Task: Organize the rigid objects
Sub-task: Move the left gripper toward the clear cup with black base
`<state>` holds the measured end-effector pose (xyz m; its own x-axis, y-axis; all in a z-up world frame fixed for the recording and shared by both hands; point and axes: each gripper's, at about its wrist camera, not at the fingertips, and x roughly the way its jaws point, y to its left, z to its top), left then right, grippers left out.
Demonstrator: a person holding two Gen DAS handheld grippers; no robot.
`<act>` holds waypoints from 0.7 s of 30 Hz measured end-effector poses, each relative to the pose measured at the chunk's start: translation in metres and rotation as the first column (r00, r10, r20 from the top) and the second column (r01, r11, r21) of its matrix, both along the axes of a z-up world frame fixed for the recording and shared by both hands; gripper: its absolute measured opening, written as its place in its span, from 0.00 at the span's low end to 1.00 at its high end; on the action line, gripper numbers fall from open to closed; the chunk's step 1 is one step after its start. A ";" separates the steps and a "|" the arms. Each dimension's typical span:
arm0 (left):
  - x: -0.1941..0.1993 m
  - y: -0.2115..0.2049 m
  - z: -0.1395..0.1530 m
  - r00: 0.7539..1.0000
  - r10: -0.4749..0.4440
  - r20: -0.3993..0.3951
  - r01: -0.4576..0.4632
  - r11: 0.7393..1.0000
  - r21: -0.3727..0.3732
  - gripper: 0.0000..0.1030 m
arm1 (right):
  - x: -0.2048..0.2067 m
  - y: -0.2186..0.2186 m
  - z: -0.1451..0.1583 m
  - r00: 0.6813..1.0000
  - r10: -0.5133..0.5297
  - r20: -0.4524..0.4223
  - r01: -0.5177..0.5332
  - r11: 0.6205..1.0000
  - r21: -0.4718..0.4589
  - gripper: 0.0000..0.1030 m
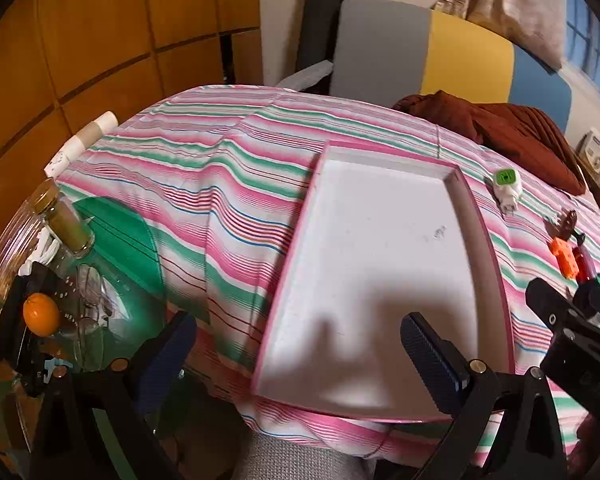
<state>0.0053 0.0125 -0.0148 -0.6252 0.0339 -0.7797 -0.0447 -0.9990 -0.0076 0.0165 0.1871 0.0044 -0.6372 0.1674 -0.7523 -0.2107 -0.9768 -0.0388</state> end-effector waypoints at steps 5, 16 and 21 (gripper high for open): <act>0.006 0.009 -0.003 0.999 -0.051 -0.002 0.051 0.999 0.015 1.00 | 0.005 0.011 -0.003 1.000 -0.022 0.009 0.023 1.000 -0.014 1.00; 0.024 0.035 -0.005 0.962 -0.272 -0.006 0.267 0.940 0.210 1.00 | 0.029 0.066 -0.029 0.985 -0.158 0.066 0.164 0.982 -0.092 0.99; 0.038 0.053 -0.004 0.949 -0.314 -0.032 0.314 0.930 0.190 1.00 | 0.043 0.098 -0.037 0.960 -0.268 0.079 0.275 0.957 -0.095 0.99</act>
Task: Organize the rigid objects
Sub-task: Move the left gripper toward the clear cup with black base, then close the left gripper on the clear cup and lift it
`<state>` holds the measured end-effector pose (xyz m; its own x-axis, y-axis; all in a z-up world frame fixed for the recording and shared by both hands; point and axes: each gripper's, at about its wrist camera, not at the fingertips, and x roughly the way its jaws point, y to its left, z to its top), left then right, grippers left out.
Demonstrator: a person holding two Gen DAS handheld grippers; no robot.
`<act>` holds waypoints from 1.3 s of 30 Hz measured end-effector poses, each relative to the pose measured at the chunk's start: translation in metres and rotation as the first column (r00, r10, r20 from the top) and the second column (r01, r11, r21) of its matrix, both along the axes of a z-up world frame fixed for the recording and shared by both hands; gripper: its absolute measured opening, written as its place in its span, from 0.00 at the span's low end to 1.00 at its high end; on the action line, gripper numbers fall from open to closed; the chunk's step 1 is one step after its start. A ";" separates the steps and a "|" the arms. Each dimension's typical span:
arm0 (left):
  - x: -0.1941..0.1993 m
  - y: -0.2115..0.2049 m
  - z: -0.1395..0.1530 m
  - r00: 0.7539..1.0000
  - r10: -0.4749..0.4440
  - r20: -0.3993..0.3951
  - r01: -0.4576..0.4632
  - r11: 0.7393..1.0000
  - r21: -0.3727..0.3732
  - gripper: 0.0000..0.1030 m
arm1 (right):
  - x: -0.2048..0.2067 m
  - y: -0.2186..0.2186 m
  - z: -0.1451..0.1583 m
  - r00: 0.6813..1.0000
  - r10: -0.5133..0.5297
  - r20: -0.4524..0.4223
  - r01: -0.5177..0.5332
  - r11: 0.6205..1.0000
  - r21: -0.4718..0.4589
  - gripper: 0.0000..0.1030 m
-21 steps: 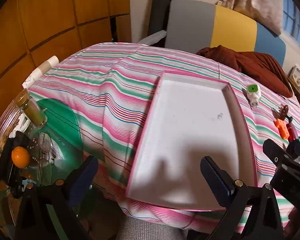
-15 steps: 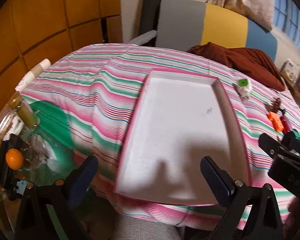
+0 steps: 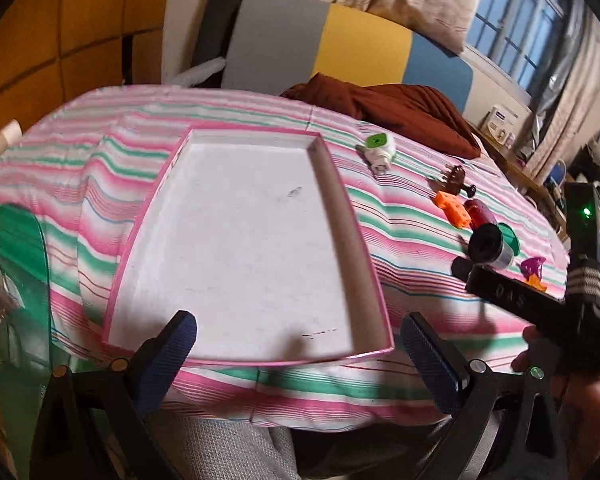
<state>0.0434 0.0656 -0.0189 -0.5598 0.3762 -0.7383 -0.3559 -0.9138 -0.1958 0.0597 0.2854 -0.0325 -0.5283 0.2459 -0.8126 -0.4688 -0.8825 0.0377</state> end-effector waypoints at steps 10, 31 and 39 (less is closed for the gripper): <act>0.018 0.035 0.018 0.978 -0.147 -0.146 0.142 0.989 -0.045 1.00 | 0.033 0.093 0.001 0.972 -0.234 0.002 0.233 0.972 0.036 0.91; 0.020 0.160 0.038 0.903 -0.384 -0.193 0.362 0.922 -0.139 1.00 | 0.023 0.220 -0.028 0.905 -0.371 0.206 0.387 0.921 -0.039 0.49; 0.004 0.228 0.036 0.876 -0.435 -0.209 0.394 0.894 -0.212 1.00 | 0.018 0.227 -0.028 0.927 -0.332 0.177 0.354 0.928 -0.115 0.33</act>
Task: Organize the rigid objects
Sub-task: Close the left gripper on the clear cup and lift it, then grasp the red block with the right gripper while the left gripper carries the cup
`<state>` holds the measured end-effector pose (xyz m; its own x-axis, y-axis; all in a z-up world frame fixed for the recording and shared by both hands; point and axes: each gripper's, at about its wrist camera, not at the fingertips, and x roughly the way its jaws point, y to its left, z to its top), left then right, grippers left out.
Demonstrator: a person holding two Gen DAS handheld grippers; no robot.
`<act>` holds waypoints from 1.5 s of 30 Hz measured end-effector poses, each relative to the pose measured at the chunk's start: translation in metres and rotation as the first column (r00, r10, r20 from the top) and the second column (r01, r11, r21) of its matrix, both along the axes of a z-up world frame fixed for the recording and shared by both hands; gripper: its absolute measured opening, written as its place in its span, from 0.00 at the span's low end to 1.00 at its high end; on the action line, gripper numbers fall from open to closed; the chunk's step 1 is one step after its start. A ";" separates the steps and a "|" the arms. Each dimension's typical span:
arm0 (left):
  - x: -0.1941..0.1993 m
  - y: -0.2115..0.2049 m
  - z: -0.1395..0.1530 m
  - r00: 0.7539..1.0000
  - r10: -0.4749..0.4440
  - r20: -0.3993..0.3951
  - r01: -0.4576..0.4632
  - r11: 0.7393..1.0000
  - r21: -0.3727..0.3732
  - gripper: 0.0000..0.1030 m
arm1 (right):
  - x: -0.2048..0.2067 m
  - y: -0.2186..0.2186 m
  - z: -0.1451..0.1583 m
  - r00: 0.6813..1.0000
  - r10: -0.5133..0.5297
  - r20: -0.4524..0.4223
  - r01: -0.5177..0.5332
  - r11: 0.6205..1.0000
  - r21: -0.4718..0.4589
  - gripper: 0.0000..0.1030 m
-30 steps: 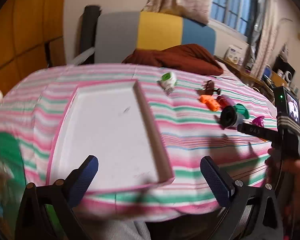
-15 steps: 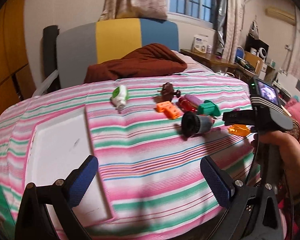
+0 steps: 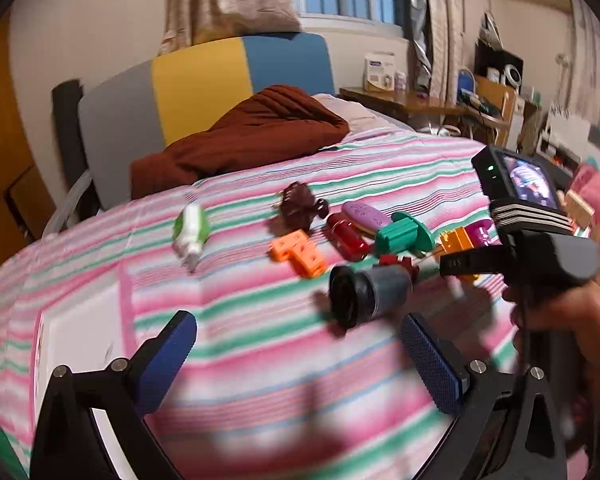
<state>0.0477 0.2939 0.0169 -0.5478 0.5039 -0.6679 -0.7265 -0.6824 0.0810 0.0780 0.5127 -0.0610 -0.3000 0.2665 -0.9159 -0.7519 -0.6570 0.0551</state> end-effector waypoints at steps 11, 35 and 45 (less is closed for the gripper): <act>-0.060 0.037 -0.029 0.992 0.127 0.015 -0.124 0.983 -0.139 1.00 | 0.016 0.008 0.005 0.996 -0.052 -0.074 0.046 0.995 -0.085 0.34; -0.068 -0.036 -0.037 0.969 0.211 0.126 -0.221 0.973 0.065 0.99 | 0.004 -0.024 0.034 0.956 0.140 -0.256 -0.166 0.983 -0.080 0.35; -0.066 0.017 -0.049 0.990 0.109 -0.091 -0.116 0.991 -0.072 0.99 | -0.036 -0.038 0.008 0.948 0.308 -0.076 -0.316 0.941 -0.121 0.35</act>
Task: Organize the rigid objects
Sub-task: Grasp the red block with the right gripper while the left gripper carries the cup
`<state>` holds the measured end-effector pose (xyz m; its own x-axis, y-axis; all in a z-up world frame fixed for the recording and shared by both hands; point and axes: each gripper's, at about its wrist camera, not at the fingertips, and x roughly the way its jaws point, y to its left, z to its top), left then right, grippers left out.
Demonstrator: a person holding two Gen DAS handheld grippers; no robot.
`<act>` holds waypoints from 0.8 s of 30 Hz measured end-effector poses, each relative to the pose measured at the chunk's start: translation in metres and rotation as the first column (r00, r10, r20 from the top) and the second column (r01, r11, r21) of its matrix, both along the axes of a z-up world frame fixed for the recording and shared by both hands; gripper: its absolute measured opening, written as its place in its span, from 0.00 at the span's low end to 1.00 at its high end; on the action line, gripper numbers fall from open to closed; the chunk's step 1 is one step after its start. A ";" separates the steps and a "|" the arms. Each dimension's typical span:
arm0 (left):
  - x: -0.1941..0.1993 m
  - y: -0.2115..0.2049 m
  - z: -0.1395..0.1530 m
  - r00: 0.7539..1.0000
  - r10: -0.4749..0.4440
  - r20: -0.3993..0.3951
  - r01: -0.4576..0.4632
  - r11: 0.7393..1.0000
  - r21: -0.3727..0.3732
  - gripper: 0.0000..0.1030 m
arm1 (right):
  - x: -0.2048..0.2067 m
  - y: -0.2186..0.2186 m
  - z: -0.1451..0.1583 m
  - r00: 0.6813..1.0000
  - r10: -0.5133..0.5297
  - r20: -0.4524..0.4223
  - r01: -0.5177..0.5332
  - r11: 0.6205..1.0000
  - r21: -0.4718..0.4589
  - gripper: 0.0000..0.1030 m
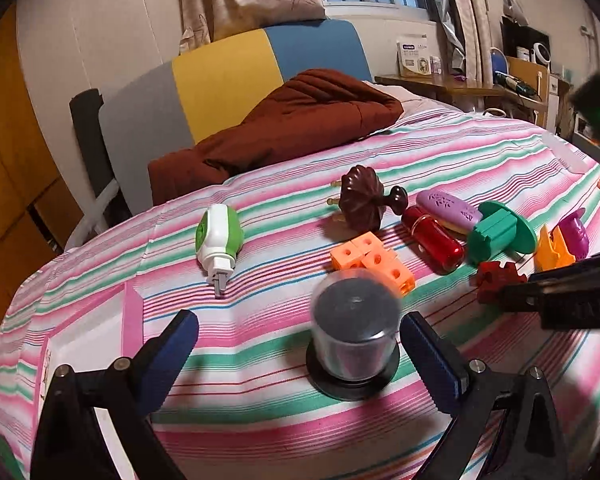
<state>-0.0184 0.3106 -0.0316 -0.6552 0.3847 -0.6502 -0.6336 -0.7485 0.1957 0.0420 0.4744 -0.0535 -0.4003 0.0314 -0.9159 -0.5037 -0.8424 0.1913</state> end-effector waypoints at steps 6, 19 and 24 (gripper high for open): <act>-0.004 -0.008 -0.007 0.998 0.026 0.053 -0.028 0.999 0.025 0.99 | -0.027 0.002 -0.005 0.995 0.091 0.041 -0.092 0.995 0.039 0.36; -0.017 -0.013 -0.019 0.979 0.032 0.200 -0.059 0.990 0.129 0.43 | -0.024 -0.002 -0.004 0.990 0.143 -0.016 -0.144 0.989 -0.034 0.21; -0.016 -0.023 -0.019 0.976 0.039 0.216 -0.074 0.985 0.158 0.43 | -0.031 -0.002 -0.005 0.984 0.174 -0.039 -0.176 0.983 -0.058 0.19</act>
<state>-0.0343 0.2873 -0.0503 -0.5335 0.4638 -0.7073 -0.6030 -0.7950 -0.0665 0.0115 0.4720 -0.0584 -0.4251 -0.0976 -0.8999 -0.3420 -0.9032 0.2595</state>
